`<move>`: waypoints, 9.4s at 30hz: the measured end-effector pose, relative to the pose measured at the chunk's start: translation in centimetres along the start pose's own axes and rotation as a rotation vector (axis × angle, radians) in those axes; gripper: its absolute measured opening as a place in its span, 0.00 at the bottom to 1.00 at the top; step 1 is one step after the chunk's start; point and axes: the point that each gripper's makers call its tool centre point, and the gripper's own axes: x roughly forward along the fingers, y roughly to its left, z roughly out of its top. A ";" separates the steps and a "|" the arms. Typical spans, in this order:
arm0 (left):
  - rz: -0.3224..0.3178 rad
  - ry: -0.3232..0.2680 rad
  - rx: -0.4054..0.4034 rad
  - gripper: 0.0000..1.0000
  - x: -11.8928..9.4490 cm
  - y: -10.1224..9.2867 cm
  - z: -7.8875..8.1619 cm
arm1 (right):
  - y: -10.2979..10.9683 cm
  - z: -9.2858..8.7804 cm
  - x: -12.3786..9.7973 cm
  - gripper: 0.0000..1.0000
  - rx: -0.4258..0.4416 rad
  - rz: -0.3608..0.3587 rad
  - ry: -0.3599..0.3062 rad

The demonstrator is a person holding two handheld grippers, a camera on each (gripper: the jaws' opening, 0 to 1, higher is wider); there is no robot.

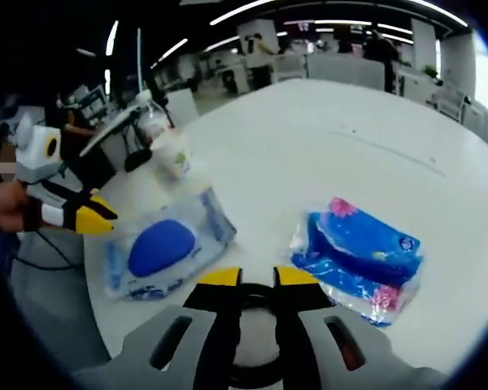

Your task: Arrange the tabletop items into an orderly group along one side of the table until the central work area is clear of visible clutter.

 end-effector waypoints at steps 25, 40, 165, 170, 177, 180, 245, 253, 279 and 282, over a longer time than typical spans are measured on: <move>0.033 0.051 -0.225 0.20 -2.3 0.8 -7.1 | 2.5 1.3 4.4 0.19 -0.082 0.068 0.059; 0.028 0.057 -0.321 0.22 -1.8 0.1 -8.5 | 2.6 2.2 5.8 0.22 -0.119 0.059 0.091; 0.049 0.027 -0.045 0.00 0.2 2.8 0.3 | 2.9 -0.4 -2.4 0.00 0.125 0.024 -0.090; 0.044 0.033 -0.024 0.00 1.0 3.0 1.0 | 2.8 -1.3 -2.5 0.00 0.147 0.014 -0.085; 0.038 0.031 0.004 0.00 1.4 2.9 1.7 | 2.4 -1.0 -2.5 0.00 0.156 0.003 -0.087; 0.036 0.031 0.003 0.00 1.6 3.0 2.0 | 2.3 -0.8 -2.4 0.00 0.152 0.001 -0.087; 0.092 0.007 -0.028 0.00 7.3 5.6 7.1 | -1.9 1.7 2.9 0.00 0.228 -0.056 -0.081; 0.099 -0.009 -0.081 0.00 7.9 6.1 6.6 | -1.7 0.8 3.7 0.00 0.248 -0.068 -0.056; 0.116 -0.051 -0.120 0.01 8.5 6.6 7.5 | -2.7 0.8 4.3 0.01 0.263 -0.088 -0.032; 0.114 -0.057 -0.117 0.00 8.4 6.6 7.6 | -2.7 0.5 4.2 0.02 0.264 -0.087 -0.025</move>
